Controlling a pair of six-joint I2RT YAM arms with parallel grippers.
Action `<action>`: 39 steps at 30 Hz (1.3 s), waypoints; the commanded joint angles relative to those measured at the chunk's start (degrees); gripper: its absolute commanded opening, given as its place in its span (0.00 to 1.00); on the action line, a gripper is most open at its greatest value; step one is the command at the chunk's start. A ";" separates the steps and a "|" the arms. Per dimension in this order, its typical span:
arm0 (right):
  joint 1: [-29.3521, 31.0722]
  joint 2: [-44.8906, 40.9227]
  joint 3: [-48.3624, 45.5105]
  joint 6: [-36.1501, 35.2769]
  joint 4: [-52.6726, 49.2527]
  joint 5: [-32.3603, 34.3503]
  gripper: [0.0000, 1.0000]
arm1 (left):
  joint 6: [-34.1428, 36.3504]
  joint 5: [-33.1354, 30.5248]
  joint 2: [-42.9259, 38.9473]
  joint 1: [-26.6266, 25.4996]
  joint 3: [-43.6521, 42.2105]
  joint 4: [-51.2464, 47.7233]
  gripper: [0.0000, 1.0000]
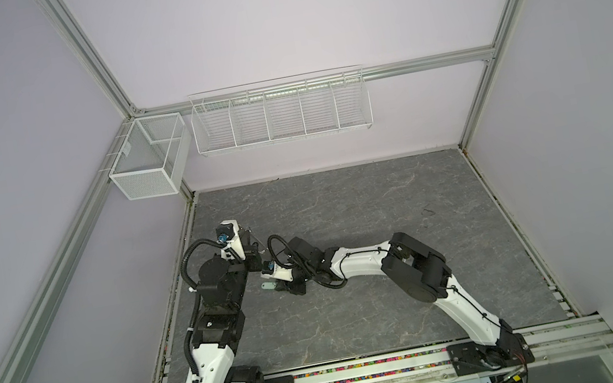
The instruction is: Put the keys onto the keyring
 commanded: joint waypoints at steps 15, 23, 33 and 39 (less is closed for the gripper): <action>-0.98 -15.14 -25.69 -0.11 -6.58 13.00 0.18 | -2.40 6.19 4.39 0.21 -0.75 7.24 0.00; -4.18 -23.44 -34.38 -1.36 -8.69 17.52 0.20 | -2.73 8.47 7.15 -0.40 -0.76 10.27 0.00; -8.48 -33.56 -36.35 3.37 -7.33 11.31 0.40 | -2.40 9.67 7.74 -0.93 -0.85 11.31 0.00; -4.71 -33.36 -32.02 12.18 -9.43 14.40 0.40 | -2.34 9.69 7.35 -0.99 -1.43 11.35 0.00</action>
